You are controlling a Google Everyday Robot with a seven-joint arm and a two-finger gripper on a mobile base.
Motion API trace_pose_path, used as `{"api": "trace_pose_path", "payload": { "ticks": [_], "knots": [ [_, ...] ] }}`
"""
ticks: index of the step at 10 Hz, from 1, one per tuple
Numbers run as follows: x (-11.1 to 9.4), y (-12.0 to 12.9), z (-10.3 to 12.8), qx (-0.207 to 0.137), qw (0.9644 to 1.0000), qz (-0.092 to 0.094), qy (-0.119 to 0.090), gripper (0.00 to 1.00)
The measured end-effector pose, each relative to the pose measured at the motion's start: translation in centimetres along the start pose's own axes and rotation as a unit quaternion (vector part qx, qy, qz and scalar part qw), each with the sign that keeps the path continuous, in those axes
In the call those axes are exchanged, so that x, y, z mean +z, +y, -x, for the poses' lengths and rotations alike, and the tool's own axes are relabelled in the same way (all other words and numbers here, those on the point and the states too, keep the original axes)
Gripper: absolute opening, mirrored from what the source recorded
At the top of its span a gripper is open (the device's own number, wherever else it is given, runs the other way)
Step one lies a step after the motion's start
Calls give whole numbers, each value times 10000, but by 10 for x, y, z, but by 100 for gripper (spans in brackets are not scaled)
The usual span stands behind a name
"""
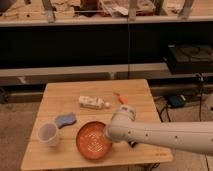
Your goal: Pick up the ceramic bowl
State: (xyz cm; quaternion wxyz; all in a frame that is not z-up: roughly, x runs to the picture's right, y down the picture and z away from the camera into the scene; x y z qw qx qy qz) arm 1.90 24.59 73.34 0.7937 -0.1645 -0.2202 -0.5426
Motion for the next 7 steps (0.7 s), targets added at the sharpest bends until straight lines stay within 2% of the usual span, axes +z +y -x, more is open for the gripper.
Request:
{"api": "trace_pose_path", "payload": {
  "ticks": [1,7],
  "knots": [
    [0,-2,-1,-72,10000,30,-10,79],
    [-10,-2,-3,-306,9994,97,-145,80]
  ]
}}
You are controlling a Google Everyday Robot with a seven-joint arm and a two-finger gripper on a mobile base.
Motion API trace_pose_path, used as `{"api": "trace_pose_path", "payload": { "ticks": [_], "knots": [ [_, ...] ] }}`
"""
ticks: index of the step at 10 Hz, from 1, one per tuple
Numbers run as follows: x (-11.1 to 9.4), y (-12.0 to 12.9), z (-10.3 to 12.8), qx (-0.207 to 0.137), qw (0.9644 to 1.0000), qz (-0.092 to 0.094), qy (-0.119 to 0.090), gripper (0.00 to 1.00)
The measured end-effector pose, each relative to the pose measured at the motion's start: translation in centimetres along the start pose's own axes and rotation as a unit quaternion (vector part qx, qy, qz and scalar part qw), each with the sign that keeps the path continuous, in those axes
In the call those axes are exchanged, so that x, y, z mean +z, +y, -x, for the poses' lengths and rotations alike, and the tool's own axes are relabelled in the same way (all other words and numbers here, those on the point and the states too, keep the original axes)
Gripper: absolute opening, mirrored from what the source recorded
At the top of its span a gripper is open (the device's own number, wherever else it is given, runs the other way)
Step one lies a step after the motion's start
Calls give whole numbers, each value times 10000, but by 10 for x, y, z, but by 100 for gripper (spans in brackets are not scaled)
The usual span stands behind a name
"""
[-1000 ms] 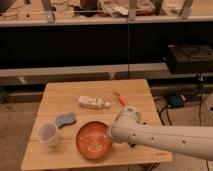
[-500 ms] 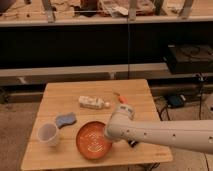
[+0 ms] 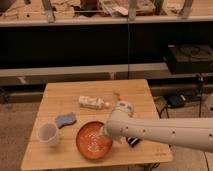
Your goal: Pick up the ceramic bowl
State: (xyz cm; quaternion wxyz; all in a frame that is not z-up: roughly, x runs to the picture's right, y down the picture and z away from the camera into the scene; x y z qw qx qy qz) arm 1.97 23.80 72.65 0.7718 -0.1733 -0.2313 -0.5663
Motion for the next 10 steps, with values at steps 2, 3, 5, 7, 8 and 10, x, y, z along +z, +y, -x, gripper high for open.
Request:
{"api": "trace_pose_path", "payload": {
  "ticks": [2,3,5,7,8,10],
  "knots": [
    [7,9,-2,-74,9999,-61,-102,80],
    [14,12,-2,-135,9997,-107,-158,80],
    [24,11,-3,-229,9992,-175,-260,80],
    [32,8,-4,-265,9988,-182,-378,80],
    [34,8,-5,-255,9986,-187,-433,80],
    [40,6,-8,-256,9979,-191,-556,80]
  ]
}}
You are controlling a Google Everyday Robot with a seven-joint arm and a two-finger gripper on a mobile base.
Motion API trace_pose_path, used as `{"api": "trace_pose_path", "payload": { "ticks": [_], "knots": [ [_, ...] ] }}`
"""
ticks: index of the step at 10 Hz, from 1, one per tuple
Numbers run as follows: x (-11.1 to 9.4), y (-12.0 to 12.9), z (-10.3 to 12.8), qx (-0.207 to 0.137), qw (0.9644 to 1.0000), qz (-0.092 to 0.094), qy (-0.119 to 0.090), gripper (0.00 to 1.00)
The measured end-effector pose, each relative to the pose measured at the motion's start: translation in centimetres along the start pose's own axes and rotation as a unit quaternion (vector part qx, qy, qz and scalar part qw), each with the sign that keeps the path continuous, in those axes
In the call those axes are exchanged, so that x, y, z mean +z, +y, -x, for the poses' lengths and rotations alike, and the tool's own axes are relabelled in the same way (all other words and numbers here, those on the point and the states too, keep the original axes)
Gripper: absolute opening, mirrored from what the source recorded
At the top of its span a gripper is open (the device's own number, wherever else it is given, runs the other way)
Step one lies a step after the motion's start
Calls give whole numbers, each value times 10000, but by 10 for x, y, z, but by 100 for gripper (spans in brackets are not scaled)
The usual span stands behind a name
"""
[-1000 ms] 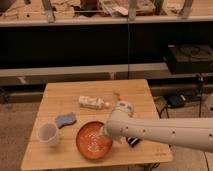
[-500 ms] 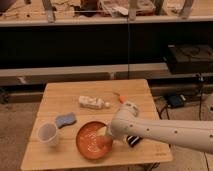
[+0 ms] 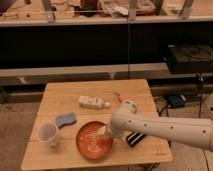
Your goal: Pick up the ceramic bowl
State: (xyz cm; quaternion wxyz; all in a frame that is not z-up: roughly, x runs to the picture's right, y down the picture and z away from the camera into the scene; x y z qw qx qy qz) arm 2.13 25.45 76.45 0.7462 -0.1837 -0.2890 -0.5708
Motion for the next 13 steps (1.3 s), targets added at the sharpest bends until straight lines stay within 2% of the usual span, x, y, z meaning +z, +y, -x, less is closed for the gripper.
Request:
{"api": "trace_pose_path", "payload": {
  "ticks": [3,10,11,13],
  "knots": [
    [3,-7,-7,-74,9999,5,-93,80],
    [18,-15,-22,-64,9989,-184,-433,79],
    [19,-17,-21,-91,9986,-202,-481,73],
    [24,-21,-20,-149,9981,-191,-572,53]
  ]
}}
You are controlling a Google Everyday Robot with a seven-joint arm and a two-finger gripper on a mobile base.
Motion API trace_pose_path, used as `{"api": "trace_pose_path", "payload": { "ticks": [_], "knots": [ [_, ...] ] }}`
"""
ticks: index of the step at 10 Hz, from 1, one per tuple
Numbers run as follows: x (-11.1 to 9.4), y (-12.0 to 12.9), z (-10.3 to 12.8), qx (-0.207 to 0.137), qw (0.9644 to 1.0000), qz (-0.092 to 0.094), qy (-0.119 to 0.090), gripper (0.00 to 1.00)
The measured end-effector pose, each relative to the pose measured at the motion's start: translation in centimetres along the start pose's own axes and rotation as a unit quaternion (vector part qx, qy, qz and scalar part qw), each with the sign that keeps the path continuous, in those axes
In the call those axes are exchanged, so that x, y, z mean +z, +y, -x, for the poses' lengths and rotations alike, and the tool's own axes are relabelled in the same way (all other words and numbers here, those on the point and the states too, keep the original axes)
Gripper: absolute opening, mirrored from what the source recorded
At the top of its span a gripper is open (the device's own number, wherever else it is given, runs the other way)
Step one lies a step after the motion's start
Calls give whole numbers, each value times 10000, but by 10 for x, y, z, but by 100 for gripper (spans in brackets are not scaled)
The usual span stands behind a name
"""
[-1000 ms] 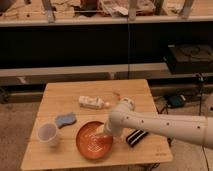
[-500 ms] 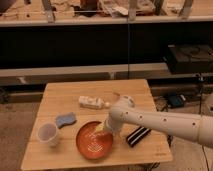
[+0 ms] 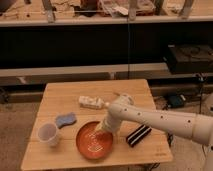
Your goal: Pick up the ceramic bowl
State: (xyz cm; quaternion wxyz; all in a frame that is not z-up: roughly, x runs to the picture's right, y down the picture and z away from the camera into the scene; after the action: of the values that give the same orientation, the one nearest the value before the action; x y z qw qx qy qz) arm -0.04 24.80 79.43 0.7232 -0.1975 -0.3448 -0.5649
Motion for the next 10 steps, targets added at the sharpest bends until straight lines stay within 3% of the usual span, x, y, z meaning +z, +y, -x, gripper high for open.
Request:
{"api": "trace_pose_path", "payload": {
  "ticks": [5,7,8,10],
  "knots": [
    [3,7,0,60,9998,189,-19,5],
    [0,15,-2,164,9997,171,6,0],
    [-4,19,-2,210,9997,76,29,0],
    [-11,20,-1,237,9993,-296,33,0]
  ]
}}
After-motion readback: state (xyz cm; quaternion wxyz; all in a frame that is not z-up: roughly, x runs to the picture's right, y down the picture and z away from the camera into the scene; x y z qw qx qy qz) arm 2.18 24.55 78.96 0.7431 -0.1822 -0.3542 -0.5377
